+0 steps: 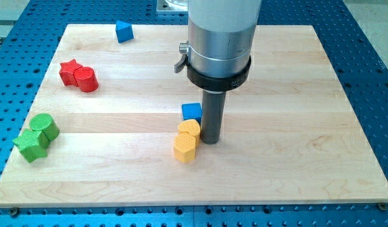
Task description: Move the blue cube to the top right of the yellow heart
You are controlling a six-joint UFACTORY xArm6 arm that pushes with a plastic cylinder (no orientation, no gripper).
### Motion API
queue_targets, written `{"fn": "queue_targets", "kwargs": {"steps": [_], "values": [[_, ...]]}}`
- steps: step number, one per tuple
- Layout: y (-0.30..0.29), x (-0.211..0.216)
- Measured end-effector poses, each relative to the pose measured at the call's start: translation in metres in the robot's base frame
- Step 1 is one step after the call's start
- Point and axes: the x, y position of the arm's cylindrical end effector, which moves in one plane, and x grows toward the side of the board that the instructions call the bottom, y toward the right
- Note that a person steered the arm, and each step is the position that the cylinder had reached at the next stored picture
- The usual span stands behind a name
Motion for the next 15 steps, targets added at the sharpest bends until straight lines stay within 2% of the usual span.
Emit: {"fn": "queue_targets", "kwargs": {"steps": [1, 3, 4, 5, 7, 10, 12, 15], "values": [[-0.002, -0.005], [-0.002, -0.046], [-0.011, -0.113], [-0.046, -0.113], [-0.041, -0.081], [-0.029, -0.076], [-0.077, -0.082], [-0.057, -0.063]]}}
